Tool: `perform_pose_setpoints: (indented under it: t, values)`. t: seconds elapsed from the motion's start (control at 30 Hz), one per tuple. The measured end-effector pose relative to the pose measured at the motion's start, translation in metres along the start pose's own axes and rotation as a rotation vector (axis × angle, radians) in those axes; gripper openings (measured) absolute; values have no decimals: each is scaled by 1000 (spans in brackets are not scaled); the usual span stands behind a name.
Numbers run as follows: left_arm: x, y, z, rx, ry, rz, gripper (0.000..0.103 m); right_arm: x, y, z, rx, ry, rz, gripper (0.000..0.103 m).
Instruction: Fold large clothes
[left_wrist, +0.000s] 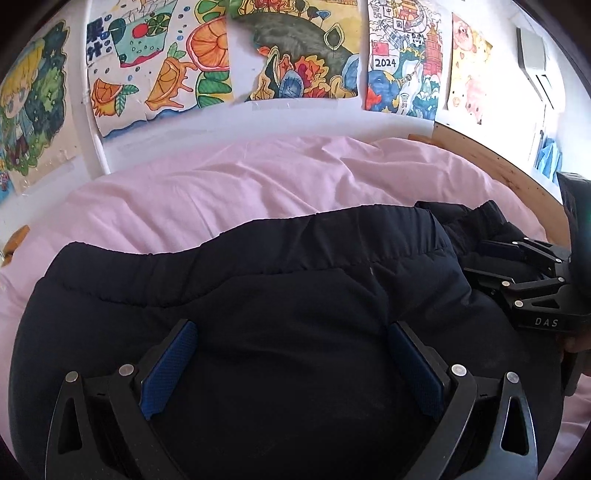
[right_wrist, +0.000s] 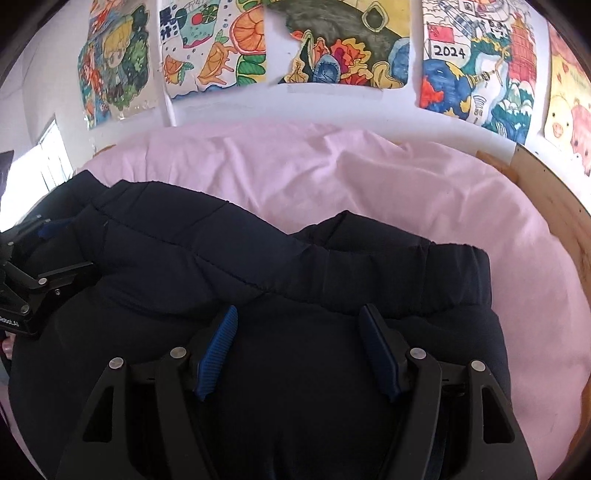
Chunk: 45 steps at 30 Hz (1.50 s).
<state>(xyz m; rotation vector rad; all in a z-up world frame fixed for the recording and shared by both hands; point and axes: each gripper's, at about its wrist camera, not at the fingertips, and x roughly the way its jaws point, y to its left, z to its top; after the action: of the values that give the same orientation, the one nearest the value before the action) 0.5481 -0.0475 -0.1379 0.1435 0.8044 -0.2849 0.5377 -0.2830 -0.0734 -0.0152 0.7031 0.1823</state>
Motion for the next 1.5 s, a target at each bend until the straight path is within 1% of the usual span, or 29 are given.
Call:
perform_pose_setpoints:
  t: [0.17,0.47,0.6,0.67,0.7,0.73,0.8,0.9,0.97,1.1,1.2,1.23,1.3,1.37,1.43,1.5]
  values:
    - [1,-1,-2,4,4,3,103,1,1,-1,-3,-7,-13,63]
    - [2,-1,-4,5,-1,-3,103,-1,-1,-4,1,-25,-3,64]
    - [-10,2,-4,-18,-11,-36,103,-7,-4,-6,14,-44,22,65]
    - [-23,7,-5,-29,-19,-42,103,-17,-8,-5,34,-63,54,69]
    - [-33,10,-7,-31,-30,-39,103,-26,-11,-5,46,-77,75,76]
    - [-44,15,-9,-31,-44,-35,103,-33,-13,-5,54,-88,87,83]
    - [-64,25,-17,-43,-74,-13,103,-52,-20,-7,71,-115,112,92]
    - [-92,53,-31,-124,-88,15,103,-82,-36,-17,101,-148,143,95]
    - [-106,76,-42,-200,-77,15,103,-98,-49,-30,115,-149,171,101]
    - [-112,114,-59,-281,-28,47,103,-113,-74,-54,134,-106,189,102]
    - [-109,141,-73,-341,28,74,103,-105,-92,-68,204,-63,209,102]
    - [-107,147,-78,-361,47,66,103,-101,-96,-71,222,-56,211,102]
    - [-99,158,-87,-396,84,25,103,-88,-102,-74,257,-35,229,102]
    - [-87,168,-95,-428,119,-40,103,-71,-107,-77,287,2,277,102]
    - [-77,175,-101,-454,136,-118,103,-57,-108,-83,311,26,299,102]
    - [-68,180,-103,-471,158,-189,103,-40,-113,-89,365,62,373,102]
